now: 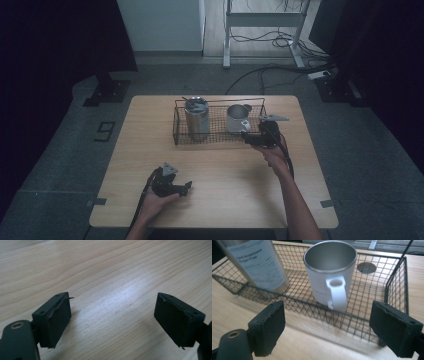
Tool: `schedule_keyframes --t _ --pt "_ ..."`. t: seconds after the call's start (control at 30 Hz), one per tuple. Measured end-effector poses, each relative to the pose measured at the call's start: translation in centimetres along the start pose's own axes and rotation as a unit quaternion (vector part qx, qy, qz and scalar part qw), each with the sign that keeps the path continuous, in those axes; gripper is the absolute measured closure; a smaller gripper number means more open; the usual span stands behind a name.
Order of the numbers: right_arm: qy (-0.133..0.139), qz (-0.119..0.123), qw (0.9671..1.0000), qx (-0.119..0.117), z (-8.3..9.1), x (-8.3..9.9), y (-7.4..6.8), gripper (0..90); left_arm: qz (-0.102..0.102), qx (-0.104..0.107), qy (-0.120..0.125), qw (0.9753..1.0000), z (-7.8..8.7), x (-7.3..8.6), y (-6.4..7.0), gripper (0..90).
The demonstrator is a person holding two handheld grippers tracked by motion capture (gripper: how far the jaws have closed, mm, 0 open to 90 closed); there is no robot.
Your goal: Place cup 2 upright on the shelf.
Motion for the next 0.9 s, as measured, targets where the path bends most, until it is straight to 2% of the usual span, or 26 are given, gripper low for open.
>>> schedule_keyframes --t 0.1,0.3,0.57,0.77,0.9 --pt "0.001 -0.003 1.0000 -0.004 0.8 1.1 0.2 13.5 -0.005 -0.011 -0.003 0.9999 -0.1 0.1 -0.1 14.3" --pt "0.009 -0.006 0.9999 -0.004 2.3 3.8 0.4 14.0 -0.006 -0.012 -0.007 0.9999 -0.3 0.2 -0.1 14.3" --pt "0.007 -0.002 1.0000 -0.006 4.1 7.4 0.8 14.4 -0.006 -0.013 -0.008 0.9999 -0.4 0.3 -0.1 14.3" --pt "0.002 -0.002 1.0000 -0.004 4.9 9.9 1.1 14.7 -0.008 -0.016 -0.007 0.9998 -0.4 0.3 -0.1 14.3" --pt "-0.006 0.010 0.9999 0.001 5.0 10.7 1.3 14.7 -0.010 -0.019 -0.006 0.9997 -0.5 0.3 -0.1 14.3"
Point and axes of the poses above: each handheld gripper's, and its own axes: z roughly backward along the jaws, x roughly out of its underside, y roughly to its right, the point moved 7 cm from there along -z, roughly forward along the jaws, and after that the axes turned 8 degrees about x, right-handed, at the moved point
